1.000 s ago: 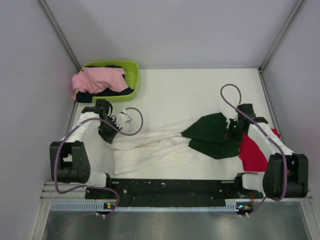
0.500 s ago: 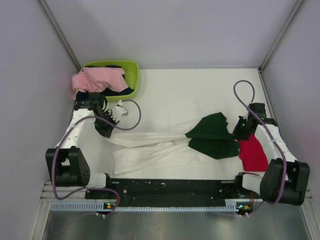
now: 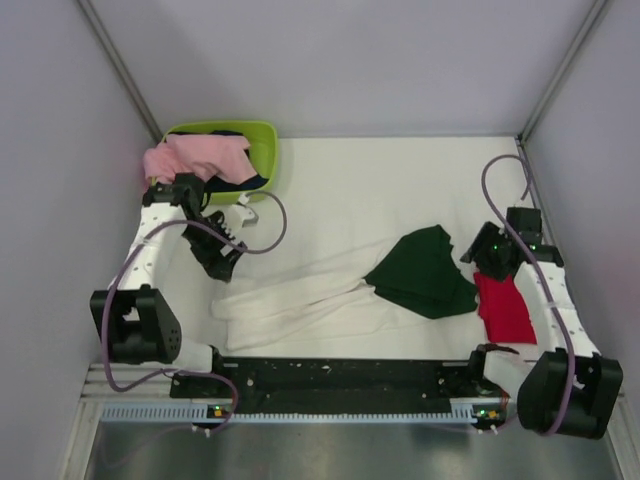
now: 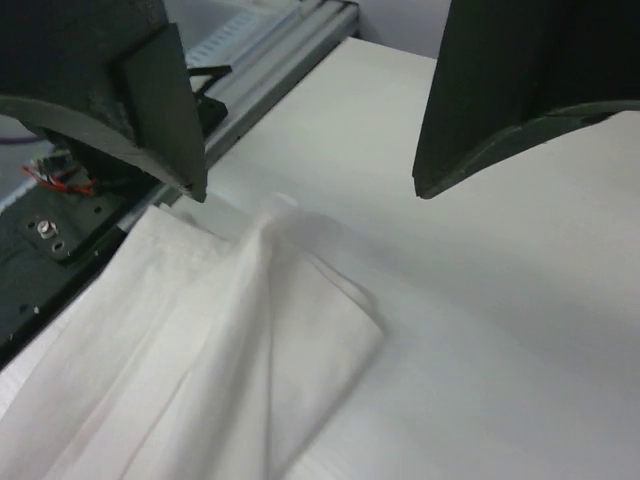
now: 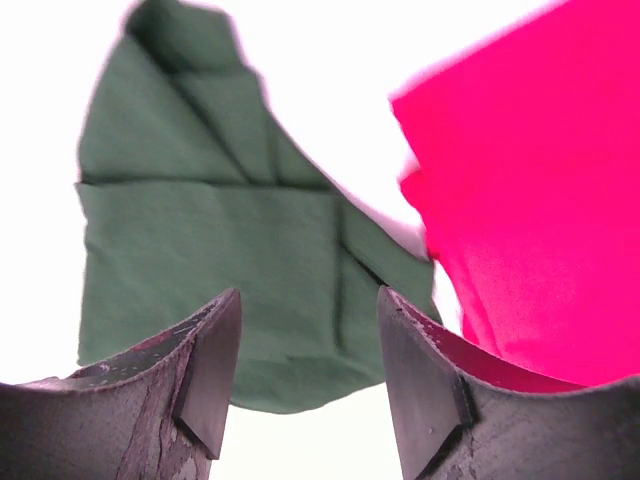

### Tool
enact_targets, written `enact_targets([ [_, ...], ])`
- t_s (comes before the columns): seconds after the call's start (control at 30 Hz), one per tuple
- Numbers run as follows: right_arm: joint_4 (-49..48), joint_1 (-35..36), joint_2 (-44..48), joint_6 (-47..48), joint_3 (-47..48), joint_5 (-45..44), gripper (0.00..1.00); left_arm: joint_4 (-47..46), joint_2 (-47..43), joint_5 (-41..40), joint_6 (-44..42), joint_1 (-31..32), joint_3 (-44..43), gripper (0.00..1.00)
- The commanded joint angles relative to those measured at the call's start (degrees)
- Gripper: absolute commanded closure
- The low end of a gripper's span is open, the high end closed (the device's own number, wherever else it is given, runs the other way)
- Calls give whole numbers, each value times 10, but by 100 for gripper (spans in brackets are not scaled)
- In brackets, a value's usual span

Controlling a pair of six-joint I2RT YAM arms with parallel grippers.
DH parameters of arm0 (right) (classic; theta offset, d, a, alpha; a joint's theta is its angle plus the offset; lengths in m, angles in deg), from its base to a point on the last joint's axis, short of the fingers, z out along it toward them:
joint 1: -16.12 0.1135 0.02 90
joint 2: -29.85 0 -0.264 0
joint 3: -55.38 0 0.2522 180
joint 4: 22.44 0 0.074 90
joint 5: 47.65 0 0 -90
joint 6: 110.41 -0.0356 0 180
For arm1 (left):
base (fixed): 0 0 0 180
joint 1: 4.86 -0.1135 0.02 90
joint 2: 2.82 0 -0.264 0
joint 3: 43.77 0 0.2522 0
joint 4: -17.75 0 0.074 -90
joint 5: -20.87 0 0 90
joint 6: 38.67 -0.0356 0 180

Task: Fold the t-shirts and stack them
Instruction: Fold the other side of the tshirt into a rectangle, then rotate the tshirt 90 degrees

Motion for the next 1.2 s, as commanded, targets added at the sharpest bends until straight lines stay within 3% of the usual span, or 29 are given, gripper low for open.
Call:
enact_targets([
  [0.0, -89, 45, 14, 34, 80, -17, 44, 16, -28, 109, -6, 3, -70, 31],
  [0.07, -102, 55, -43, 46, 104, 4, 44, -61, -18, 86, 33, 13, -32, 60],
  [0.1, -107, 56, -81, 47, 124, 15, 43, -90, -6, 65, 46, 38, -10, 62],
  [0.33, -164, 99, -283, 69, 208, 37, 33, -165, 28, 11, 73, 93, 84, 55],
  [0.53, -166, 111, -420, 59, 253, 45, 34, -192, 13, -24, 72, 126, 164, 60],
  [0.6, -166, 117, -452, 59, 269, 59, 42, -194, 10, -36, 70, 139, 176, 60],
  [0.7, -166, 118, -490, 53, 306, 52, 86, -153, 2, -5, 53, 150, 160, 55],
  [0.73, -167, 119, -500, 54, 323, 46, 97, -128, -5, 19, 37, 150, 141, 51],
  [0.77, -169, 118, -520, 55, 346, 39, 100, -106, -14, 45, 18, 150, 122, 44],
  [0.9, -192, 118, -593, 60, 469, 58, 100, -45, -35, 120, -19, 140, 44, 28],
  [1.0, -190, 119, -648, 51, 571, 81, 97, -98, -13, 97, 26, 129, 27, 27],
  [1.07, -173, 118, -668, 50, 629, 88, 76, -181, 9, 21, 95, 128, 45, 34],
  [1.13, -147, 119, -664, 60, 664, 84, 54, -228, 36, -19, 127, 129, 58, 34],
  [1.17, -138, 119, -651, 70, 666, 75, 49, -242, 48, -22, 138, 130, 60, 33],
])
